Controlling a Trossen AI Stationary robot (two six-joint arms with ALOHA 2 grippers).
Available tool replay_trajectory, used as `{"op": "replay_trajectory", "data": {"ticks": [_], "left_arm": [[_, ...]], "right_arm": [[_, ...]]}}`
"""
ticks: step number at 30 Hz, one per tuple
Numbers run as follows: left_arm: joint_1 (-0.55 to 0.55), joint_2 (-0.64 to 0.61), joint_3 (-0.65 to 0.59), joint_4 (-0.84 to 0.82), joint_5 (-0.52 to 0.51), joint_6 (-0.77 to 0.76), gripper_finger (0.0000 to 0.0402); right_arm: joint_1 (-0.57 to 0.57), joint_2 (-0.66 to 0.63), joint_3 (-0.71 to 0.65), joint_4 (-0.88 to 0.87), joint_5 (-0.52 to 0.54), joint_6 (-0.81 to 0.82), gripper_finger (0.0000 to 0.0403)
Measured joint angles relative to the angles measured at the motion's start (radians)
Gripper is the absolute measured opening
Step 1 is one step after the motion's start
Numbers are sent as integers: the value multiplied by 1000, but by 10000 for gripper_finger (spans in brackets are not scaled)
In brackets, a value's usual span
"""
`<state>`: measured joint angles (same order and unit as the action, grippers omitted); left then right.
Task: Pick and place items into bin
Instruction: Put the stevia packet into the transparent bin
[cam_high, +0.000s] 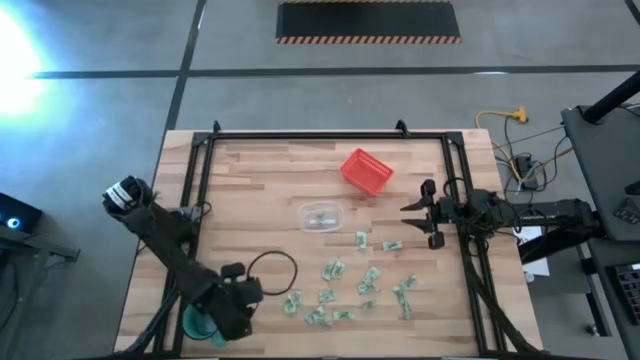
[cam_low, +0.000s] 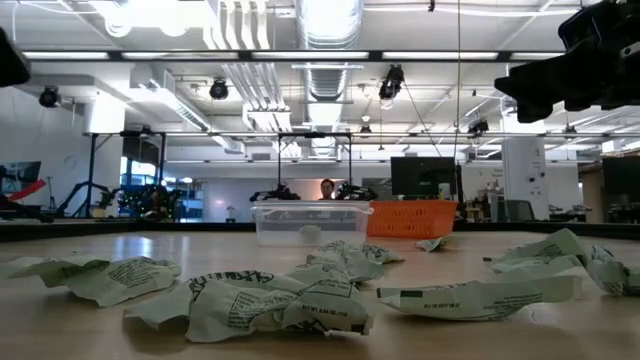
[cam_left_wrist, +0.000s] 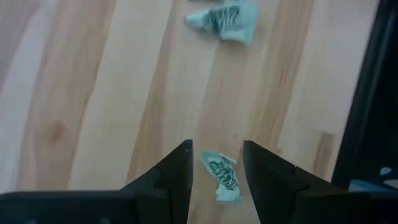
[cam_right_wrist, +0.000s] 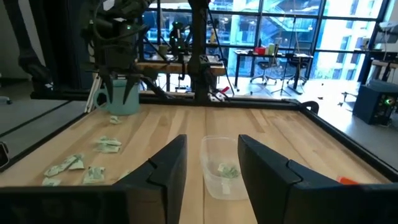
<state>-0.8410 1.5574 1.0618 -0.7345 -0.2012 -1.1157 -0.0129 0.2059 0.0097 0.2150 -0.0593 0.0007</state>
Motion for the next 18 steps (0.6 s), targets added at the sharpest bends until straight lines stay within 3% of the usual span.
{"op": "replay_trajectory", "data": {"ticks": [5,13,18], "left_arm": [[-9,45,0,38,20,-13,122],[-4,141,27,42,171,-111,122],[0,198,77,35,185,-104,122]], "right_arm": [[0,8,0,0,0,1,131],[0,14,0,0,0,1,132],[0,21,0,0,0,9,133]]}}
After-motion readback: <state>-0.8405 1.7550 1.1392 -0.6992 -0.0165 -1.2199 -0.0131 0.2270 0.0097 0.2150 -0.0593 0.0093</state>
